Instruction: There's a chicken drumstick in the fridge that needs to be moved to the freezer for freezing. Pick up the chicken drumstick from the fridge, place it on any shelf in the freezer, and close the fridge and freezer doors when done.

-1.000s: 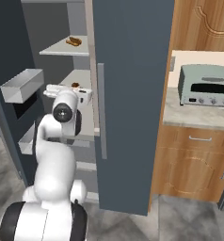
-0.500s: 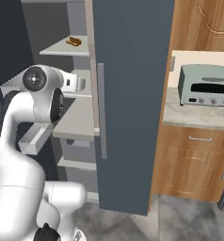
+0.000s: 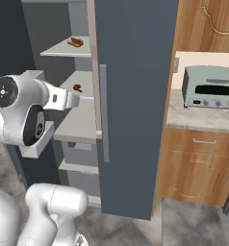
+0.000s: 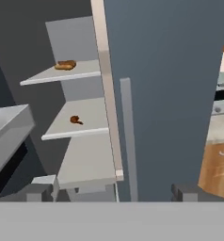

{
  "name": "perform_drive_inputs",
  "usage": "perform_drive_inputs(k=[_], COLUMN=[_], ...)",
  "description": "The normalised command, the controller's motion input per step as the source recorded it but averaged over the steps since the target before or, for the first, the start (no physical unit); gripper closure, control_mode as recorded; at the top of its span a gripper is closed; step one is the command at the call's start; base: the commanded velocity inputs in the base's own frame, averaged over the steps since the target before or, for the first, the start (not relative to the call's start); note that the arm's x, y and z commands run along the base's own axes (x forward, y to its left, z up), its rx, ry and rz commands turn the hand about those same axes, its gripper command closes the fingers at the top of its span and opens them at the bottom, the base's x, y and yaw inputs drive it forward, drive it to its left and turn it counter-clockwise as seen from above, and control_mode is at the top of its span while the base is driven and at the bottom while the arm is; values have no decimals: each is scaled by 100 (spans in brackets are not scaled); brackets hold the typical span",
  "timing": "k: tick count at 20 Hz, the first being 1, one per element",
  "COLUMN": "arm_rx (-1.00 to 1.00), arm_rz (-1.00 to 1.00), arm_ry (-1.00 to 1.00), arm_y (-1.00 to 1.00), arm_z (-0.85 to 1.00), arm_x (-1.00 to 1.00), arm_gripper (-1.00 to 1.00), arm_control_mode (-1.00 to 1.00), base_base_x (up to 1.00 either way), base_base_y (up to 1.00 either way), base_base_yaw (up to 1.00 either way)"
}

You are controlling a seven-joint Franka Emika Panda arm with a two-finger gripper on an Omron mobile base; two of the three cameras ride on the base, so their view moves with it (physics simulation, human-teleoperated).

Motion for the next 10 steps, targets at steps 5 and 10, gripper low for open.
perform_drive_inputs(k=[5, 10], arm_rx=[0, 0], arm_rz=[0, 0], arm_ry=[0, -1], arm_y=[19, 49], arm_z=[0, 0], arm_x=[-53, -42], arm_gripper=[-100, -100], arm_control_mode=[-100, -100], base_base_x=[0, 0], base_base_y=[0, 0], base_base_yaw=[0, 0])
